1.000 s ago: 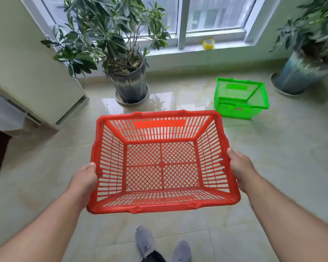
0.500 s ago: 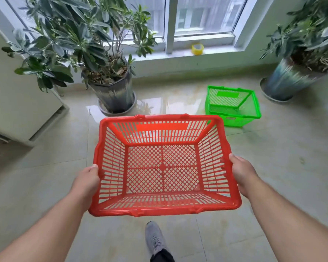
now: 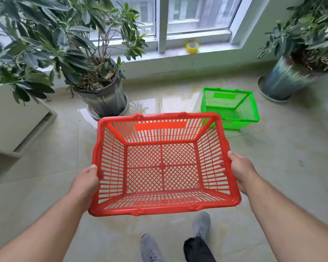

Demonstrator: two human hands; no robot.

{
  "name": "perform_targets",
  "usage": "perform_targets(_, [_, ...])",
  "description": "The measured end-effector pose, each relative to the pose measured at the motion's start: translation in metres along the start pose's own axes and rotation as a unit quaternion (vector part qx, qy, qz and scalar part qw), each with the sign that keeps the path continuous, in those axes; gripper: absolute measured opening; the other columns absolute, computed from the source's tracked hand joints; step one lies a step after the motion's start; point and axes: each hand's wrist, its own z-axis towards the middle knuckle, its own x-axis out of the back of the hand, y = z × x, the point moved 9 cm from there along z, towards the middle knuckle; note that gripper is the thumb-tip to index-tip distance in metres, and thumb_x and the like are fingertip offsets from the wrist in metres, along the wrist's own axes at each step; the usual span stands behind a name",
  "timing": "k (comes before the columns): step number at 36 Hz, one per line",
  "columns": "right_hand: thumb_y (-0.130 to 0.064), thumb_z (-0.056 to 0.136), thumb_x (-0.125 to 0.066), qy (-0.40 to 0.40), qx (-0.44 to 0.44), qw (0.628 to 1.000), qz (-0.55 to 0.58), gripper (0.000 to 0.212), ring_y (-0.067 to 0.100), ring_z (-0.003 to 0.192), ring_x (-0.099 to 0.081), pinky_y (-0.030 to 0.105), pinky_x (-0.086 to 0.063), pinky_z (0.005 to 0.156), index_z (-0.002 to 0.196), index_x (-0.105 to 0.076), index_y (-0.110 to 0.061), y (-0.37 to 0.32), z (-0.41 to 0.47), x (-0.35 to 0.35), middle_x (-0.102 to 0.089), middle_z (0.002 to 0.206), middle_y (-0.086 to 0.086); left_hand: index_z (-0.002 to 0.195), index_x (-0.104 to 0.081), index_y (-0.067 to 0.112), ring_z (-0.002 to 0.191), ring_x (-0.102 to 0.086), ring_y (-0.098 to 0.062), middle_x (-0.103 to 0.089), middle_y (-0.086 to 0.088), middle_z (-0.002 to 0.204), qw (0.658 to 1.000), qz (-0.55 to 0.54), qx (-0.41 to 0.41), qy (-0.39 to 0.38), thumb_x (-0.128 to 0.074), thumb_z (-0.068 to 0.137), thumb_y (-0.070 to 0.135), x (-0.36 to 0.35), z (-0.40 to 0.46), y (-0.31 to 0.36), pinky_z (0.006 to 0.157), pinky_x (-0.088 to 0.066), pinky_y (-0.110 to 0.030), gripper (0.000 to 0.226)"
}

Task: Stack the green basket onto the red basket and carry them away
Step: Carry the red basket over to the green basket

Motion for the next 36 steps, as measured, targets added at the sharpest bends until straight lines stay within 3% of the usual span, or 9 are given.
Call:
perform_targets(8, [-0.031,0.105,-0.045,-0.022,-0.011,1.0,0.001,0.035,0.039,0.09,-0.076,0.062,-0.057,0.087,0.115,-0.069,-0.008,-0.024,0.05,0.008,-0.078,0.1,0.02,0.117,-0.067,0.008,0.088,-0.076,-0.037,-0.077,-0.019,0.099,1.0,-0.015,0.005,0.013,-0.028,0.112,0.038,-0.038,-0.001,0.022,0.077,-0.061,-0.045,0.05])
perform_targets(12, [-0.031,0.105,-0.045,-0.04,-0.014,0.999,-0.012,0.034,0.04,0.09,-0.075,0.062,-0.058,0.086,0.113,-0.069,-0.007,-0.04,0.08,0.015,-0.077,0.099,0.021,0.117,-0.068,0.009,0.088,-0.077,-0.039,-0.078,-0.019,0.101,0.999,-0.019,0.017,0.028,-0.031,0.11,0.04,-0.062,-0.001,0.032,0.087,-0.061,-0.058,0.049])
perform_targets(16, [-0.033,0.104,-0.046,-0.054,-0.013,0.998,-0.033,0.035,0.038,0.086,-0.077,0.06,-0.059,0.084,0.117,-0.068,-0.009,-0.052,0.117,0.025,-0.078,0.098,0.019,0.117,-0.068,0.01,0.089,-0.077,-0.04,-0.078,-0.02,0.102,0.998,-0.033,0.03,0.04,-0.031,0.11,0.043,-0.09,0.004,0.038,0.087,-0.061,-0.058,0.05])
perform_targets(20, [-0.031,0.105,-0.044,-0.066,-0.008,0.997,-0.043,0.034,0.032,0.08,-0.077,0.039,-0.061,0.067,0.118,-0.068,-0.01,-0.061,0.145,0.03,-0.078,0.1,0.017,0.124,-0.067,0.012,0.089,-0.078,-0.04,-0.079,-0.018,0.104,0.997,-0.043,0.043,0.051,-0.033,0.107,0.048,-0.109,0.014,0.038,0.088,-0.06,-0.064,0.052])
perform_targets(25, [-0.029,0.106,-0.044,-0.072,-0.012,0.996,-0.042,0.034,0.031,0.077,-0.076,0.037,-0.06,0.066,0.119,-0.069,-0.008,-0.072,0.173,0.031,-0.078,0.1,0.018,0.122,-0.067,0.011,0.09,-0.077,-0.038,-0.078,-0.018,0.104,0.997,-0.039,0.043,0.056,-0.031,0.11,0.045,-0.134,0.017,0.049,0.084,-0.062,-0.052,0.051])
perform_targets(32, [-0.027,0.106,-0.043,-0.08,-0.022,0.996,-0.041,0.034,0.023,0.066,-0.075,0.03,-0.058,0.056,0.121,-0.068,-0.008,-0.082,0.209,0.021,-0.077,0.099,0.016,0.12,-0.07,0.017,0.089,-0.079,-0.037,-0.08,-0.014,0.103,0.995,-0.055,0.046,0.067,-0.035,0.1,0.055,-0.151,0.057,0.047,0.089,-0.06,-0.064,0.055])
perform_targets(36, [-0.025,0.107,-0.043,-0.085,-0.029,0.996,-0.025,0.035,0.02,0.063,-0.075,0.03,-0.058,0.052,0.128,-0.064,-0.007,-0.084,0.227,0.008,-0.076,0.102,0.017,0.119,-0.069,0.01,0.094,-0.077,-0.038,-0.079,-0.02,0.107,0.995,-0.06,0.035,0.066,-0.035,0.105,0.046,-0.16,0.074,0.063,0.093,-0.059,-0.063,0.052])
